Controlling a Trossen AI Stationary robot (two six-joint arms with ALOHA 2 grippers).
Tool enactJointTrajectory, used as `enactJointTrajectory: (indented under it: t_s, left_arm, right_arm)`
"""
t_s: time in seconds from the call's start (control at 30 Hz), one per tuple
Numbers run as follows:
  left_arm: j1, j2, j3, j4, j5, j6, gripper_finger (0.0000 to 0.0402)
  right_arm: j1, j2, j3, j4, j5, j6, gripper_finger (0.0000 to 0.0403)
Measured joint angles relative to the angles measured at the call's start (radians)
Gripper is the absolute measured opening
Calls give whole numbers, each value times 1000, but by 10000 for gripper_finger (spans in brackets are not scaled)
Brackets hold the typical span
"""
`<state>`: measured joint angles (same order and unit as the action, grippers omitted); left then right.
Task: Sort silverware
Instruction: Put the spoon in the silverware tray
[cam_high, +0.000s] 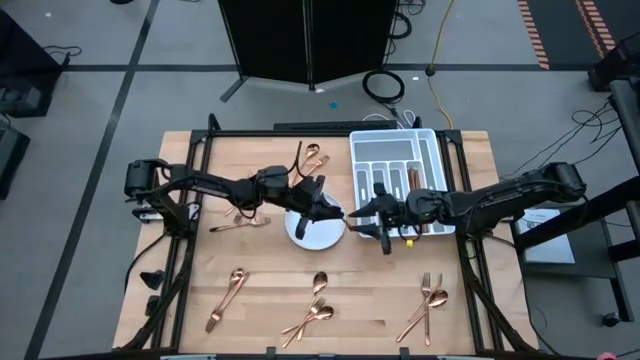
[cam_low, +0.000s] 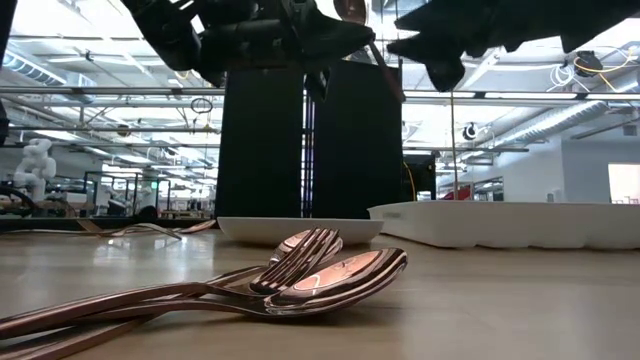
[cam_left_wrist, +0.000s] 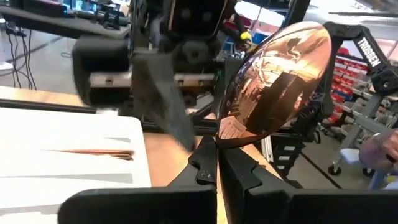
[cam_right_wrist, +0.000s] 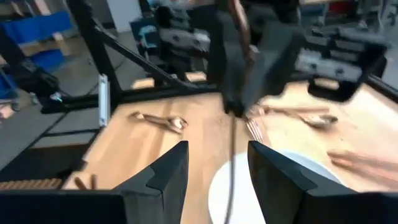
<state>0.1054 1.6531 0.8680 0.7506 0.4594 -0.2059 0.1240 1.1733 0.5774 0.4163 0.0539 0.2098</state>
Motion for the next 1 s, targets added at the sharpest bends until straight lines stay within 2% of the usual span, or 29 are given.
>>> enactJointTrajectory:
  t_s: [0.23,0.4,0.5,0.67,0.83,1.0]
  left_arm:
    - [0,0,0,27,-1,2,0]
    - [-1,0,0,24,-1,3,0]
    - [-1,0,0,21,-1,3,0]
    - [0,0,0,17,-37,4,1]
    - [-1,-1,0,5,-79,13,14]
    - [7,-2,2,-73,-84,31,66]
  right_arm:
    - [-7,92,0,84,30,7,157]
    - [-13,105,0,97,54,14,149]
    - [-13,106,0,90,78,15,118]
    - [-13,106,0,89,77,20,15]
    - [-24,94,0,75,76,70,3]
    - [-63,17,0,40,83,136,2]
